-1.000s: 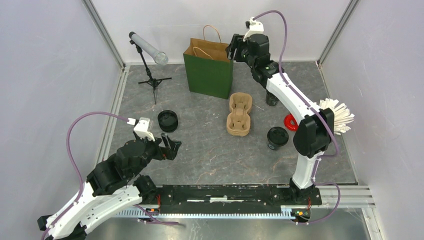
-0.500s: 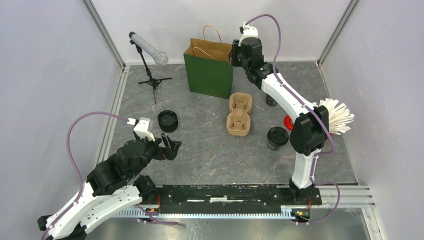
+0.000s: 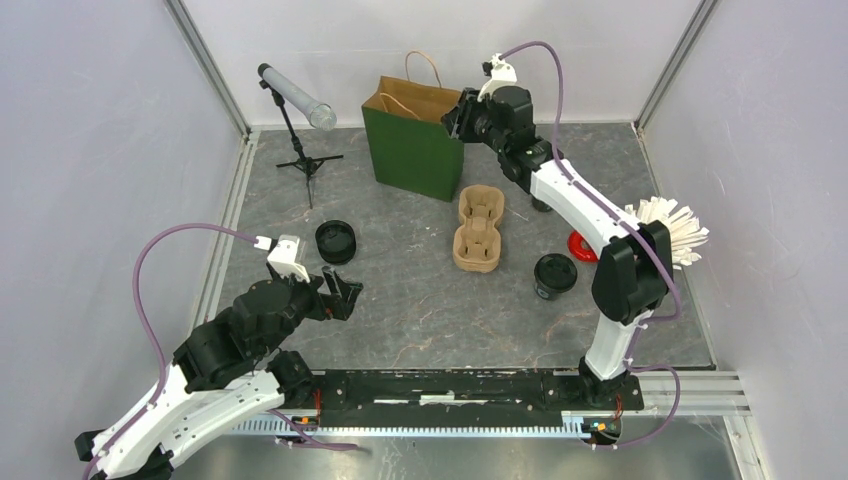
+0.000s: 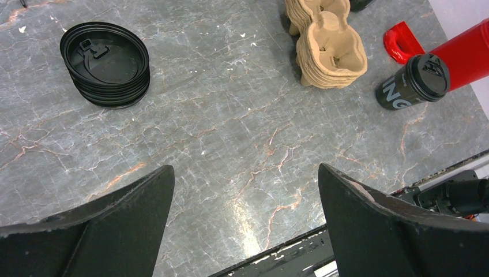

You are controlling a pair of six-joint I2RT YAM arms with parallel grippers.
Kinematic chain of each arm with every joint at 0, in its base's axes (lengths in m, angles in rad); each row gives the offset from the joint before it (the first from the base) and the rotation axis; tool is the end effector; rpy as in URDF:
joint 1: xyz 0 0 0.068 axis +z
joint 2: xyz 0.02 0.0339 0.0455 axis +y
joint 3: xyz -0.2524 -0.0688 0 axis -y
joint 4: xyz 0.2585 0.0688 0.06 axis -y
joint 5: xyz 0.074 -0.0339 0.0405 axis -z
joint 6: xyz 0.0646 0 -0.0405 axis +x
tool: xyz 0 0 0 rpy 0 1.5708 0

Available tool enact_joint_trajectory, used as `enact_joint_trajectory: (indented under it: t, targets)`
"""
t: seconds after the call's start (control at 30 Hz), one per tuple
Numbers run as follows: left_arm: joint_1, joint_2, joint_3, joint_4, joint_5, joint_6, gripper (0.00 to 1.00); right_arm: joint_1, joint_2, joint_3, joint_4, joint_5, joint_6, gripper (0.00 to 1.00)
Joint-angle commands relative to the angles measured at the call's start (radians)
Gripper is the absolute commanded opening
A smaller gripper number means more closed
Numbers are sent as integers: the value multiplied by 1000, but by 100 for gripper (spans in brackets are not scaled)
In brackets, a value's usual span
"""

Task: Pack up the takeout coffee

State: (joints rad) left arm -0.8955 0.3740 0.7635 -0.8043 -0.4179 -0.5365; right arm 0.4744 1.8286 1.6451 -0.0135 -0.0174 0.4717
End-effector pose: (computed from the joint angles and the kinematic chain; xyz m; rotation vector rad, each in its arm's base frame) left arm 0.0975 -0.0797 0.3058 0.0835 1.9837 -0.5274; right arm 0.4313 0.2227 0.3423 -0.0155 1.8214 0.6947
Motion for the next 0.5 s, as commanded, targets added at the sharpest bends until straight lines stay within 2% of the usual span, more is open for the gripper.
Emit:
enact_joint_trajectory:
  t: [0.0,0.2,0.33,0.47]
  targets:
    - [-3,-1,3,43,-19,36,100,31,-61,-32,110,-126,36,45]
    - [-3,1,2,42,-23,34,100,73,-114,-111,145,-206,-8,50]
    - [-3,0,2,42,-26,34,100,79,-157,-121,81,-280,-197,58]
    - [-3,3,2,42,-27,34,100,66,-246,-191,67,-169,-396,65]
